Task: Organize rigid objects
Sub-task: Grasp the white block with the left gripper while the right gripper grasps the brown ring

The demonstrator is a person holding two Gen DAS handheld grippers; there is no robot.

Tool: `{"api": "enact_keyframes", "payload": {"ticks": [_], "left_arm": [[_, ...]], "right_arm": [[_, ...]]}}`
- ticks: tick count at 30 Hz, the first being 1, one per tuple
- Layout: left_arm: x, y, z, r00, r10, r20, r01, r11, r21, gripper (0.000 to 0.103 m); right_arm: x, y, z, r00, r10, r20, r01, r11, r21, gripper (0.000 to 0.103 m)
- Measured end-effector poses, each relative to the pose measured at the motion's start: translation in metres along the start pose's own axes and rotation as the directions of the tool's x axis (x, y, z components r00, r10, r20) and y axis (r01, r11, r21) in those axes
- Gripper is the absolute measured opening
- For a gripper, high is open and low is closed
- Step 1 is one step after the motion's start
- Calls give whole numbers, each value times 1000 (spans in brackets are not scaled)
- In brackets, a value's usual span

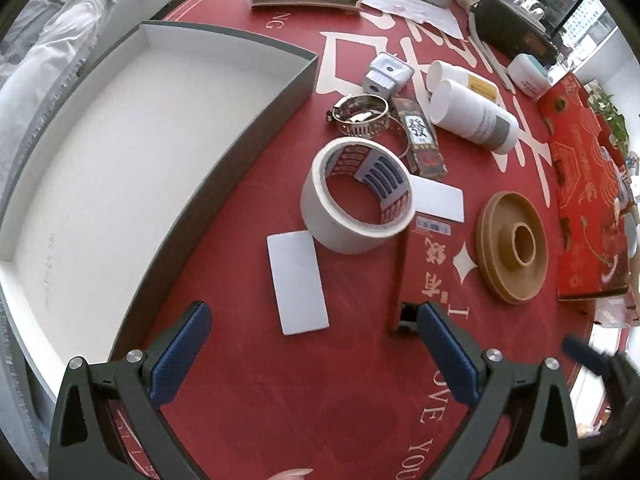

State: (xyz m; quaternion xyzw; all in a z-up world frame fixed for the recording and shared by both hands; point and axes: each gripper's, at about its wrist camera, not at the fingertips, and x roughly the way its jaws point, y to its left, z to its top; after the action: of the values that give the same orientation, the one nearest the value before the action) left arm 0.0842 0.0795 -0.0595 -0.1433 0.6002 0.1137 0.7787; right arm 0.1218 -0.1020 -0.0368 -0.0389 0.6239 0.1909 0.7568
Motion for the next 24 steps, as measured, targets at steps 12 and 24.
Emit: {"api": "enact_keyframes", "payload": {"ticks": [12, 24], "left_arm": [[13, 20, 13, 996, 83, 14, -82, 996, -26, 103], [19, 15, 33, 991, 106, 77, -106, 994, -15, 103]], "right_arm": [[45, -11, 68, 998, -61, -31, 62, 998, 10, 103], [71, 6, 105, 988, -156, 11, 152, 977, 152, 103]]}}
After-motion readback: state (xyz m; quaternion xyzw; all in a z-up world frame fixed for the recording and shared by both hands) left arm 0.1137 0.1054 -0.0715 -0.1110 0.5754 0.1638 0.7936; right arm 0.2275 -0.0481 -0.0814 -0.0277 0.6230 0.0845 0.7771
